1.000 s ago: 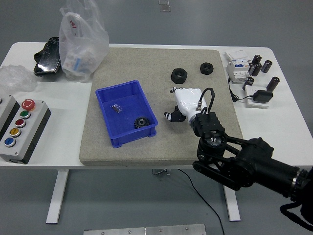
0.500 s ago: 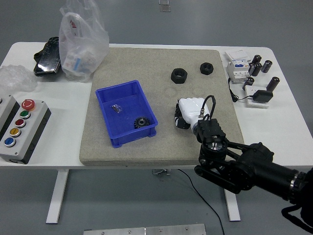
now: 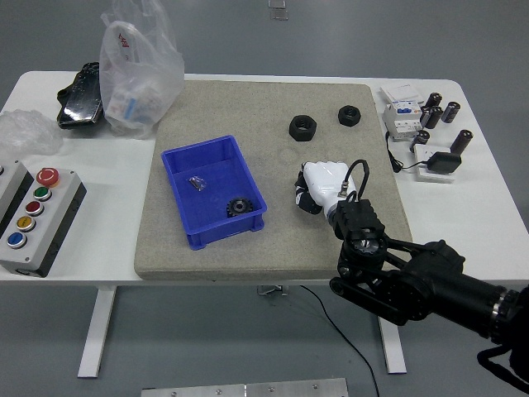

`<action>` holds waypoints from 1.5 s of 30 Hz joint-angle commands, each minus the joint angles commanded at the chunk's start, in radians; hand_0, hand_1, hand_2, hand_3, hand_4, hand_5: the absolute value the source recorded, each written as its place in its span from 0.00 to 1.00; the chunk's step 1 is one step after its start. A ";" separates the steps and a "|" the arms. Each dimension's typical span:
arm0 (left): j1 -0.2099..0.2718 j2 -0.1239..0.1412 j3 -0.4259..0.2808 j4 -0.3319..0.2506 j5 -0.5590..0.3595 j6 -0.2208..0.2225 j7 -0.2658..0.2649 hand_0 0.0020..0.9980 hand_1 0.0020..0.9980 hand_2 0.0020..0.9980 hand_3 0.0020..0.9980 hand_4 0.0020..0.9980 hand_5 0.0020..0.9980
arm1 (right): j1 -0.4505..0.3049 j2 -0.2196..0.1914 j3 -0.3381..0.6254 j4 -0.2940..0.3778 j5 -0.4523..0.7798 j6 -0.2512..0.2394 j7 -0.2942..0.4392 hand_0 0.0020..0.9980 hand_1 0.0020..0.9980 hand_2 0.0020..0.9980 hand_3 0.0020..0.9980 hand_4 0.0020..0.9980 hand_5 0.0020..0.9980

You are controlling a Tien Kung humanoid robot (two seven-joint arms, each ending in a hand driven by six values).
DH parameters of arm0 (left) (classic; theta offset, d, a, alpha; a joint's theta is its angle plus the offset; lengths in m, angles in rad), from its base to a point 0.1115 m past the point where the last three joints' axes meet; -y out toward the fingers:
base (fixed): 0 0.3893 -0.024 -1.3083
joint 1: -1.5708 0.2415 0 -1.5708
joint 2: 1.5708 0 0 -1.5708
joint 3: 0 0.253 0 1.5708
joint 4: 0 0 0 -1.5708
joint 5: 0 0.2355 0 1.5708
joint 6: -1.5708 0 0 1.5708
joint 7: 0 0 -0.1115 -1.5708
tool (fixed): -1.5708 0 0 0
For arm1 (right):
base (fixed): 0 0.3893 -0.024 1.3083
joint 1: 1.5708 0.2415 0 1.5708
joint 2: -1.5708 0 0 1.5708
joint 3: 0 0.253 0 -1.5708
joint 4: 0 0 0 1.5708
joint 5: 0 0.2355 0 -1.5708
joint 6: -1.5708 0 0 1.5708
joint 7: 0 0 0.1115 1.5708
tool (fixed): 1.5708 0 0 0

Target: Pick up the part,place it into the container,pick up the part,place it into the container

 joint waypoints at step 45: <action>0.000 -0.001 -0.001 0.000 0.002 -0.003 0.000 0.71 0.65 0.64 0.68 0.76 0.50 | 0.055 0.034 -0.073 0.290 -0.139 0.024 -0.019 0.24 0.45 0.66 0.71 0.53 0.50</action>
